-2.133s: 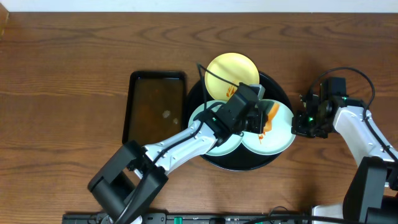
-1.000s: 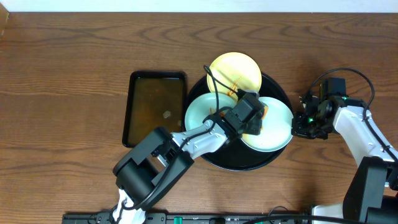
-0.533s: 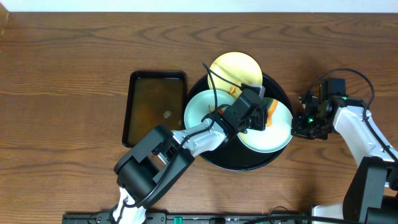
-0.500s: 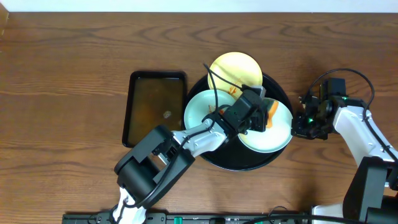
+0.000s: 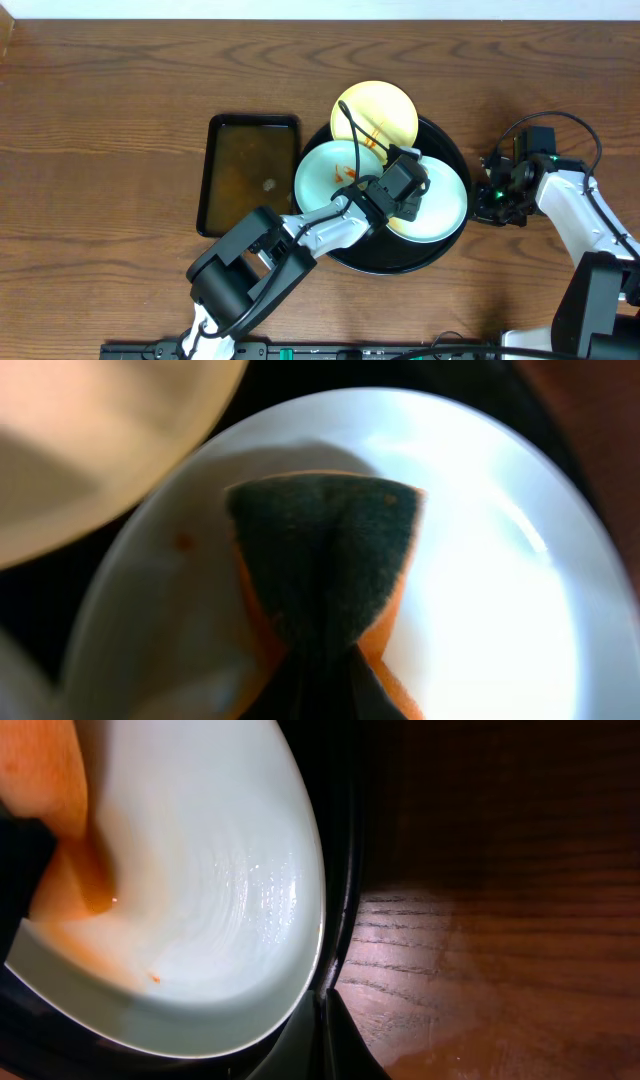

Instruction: Clean dirty plates on tray and stack at the side

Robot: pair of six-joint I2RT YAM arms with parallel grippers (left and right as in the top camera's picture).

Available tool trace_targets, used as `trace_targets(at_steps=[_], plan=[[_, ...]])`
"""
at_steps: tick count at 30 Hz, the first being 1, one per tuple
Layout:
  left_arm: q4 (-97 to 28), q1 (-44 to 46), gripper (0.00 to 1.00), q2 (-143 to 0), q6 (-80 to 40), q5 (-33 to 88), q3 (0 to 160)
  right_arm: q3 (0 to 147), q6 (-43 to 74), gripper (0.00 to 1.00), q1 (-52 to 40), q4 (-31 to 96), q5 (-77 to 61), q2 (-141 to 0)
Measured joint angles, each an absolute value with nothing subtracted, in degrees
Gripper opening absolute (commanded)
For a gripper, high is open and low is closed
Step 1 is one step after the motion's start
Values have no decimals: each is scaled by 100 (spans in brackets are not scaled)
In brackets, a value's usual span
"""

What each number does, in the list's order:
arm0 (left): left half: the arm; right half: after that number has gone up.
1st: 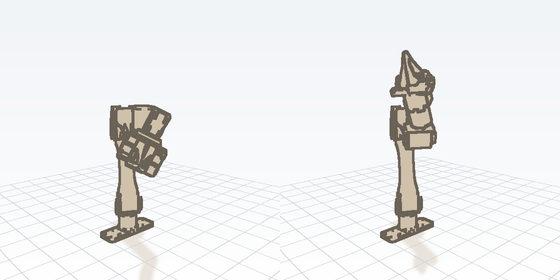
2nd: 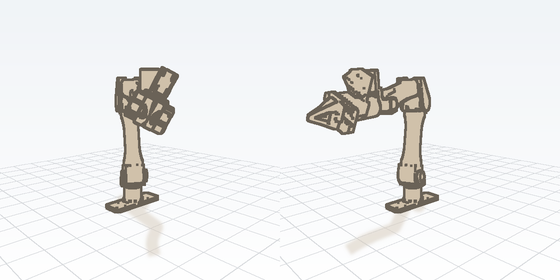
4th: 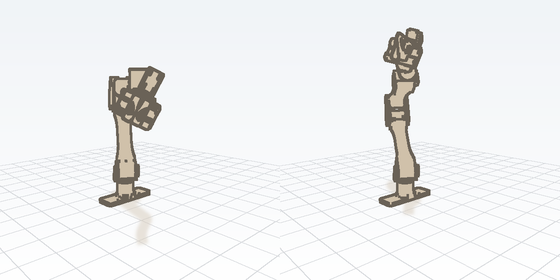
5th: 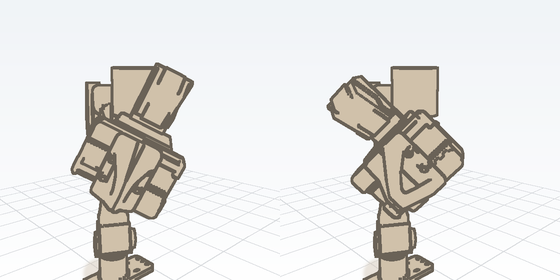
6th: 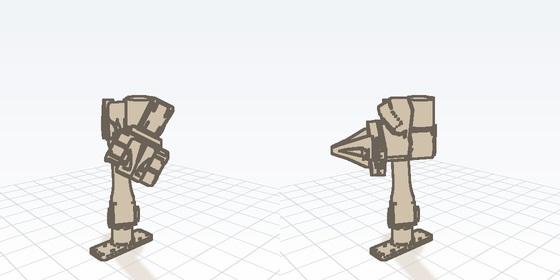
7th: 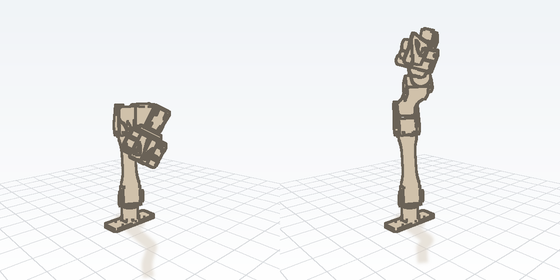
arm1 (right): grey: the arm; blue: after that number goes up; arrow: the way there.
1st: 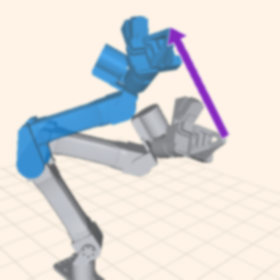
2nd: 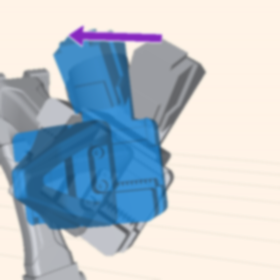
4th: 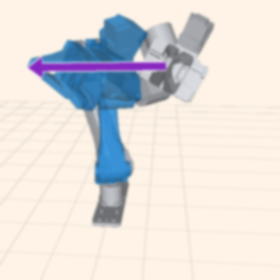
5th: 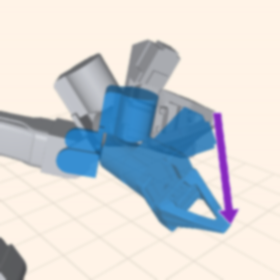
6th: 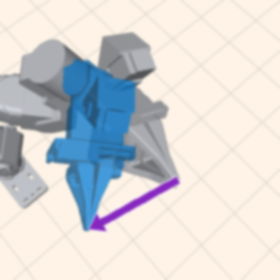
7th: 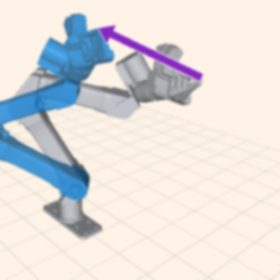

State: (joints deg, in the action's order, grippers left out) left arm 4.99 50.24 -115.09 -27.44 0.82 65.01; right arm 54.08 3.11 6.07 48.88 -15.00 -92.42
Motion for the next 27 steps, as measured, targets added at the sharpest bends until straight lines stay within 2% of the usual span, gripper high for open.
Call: trace_targets(at_steps=[7, 9, 10, 14, 16, 21, 27], plan=[[132, 5004, 8, -11476, -2536, 239, 6615, 5408, 287, 3, 607, 4886, -1492, -9242], [141, 4987, 7, -11454, -2462, 460, 6615, 5408, 274, 8, 607, 4884, -1455, -9242], [139, 4987, 8, -11437, -2412, 556, 6613, 5408, 259, 16, 607, 4882, -1437, -9242], [-49, 5030, 7, -11227, -2244, 899, 6582, 5408, 246, 33, 607, 4858, -1378, -9242], [-202, 5050, 7, -11000, -2189, 908, 6571, 5408, 242, 37, 607, 4814, -1363, -9242], [-803, 5017, 8, -10204, -2093, 519, 6560, 5408, 231, 44, 607, 4731, -1385, -9242], [-1865, 4523, 8, -9367, -2071, 196, 6560, 5408, 226, 44, 607, 4471, -1579, -9242]])
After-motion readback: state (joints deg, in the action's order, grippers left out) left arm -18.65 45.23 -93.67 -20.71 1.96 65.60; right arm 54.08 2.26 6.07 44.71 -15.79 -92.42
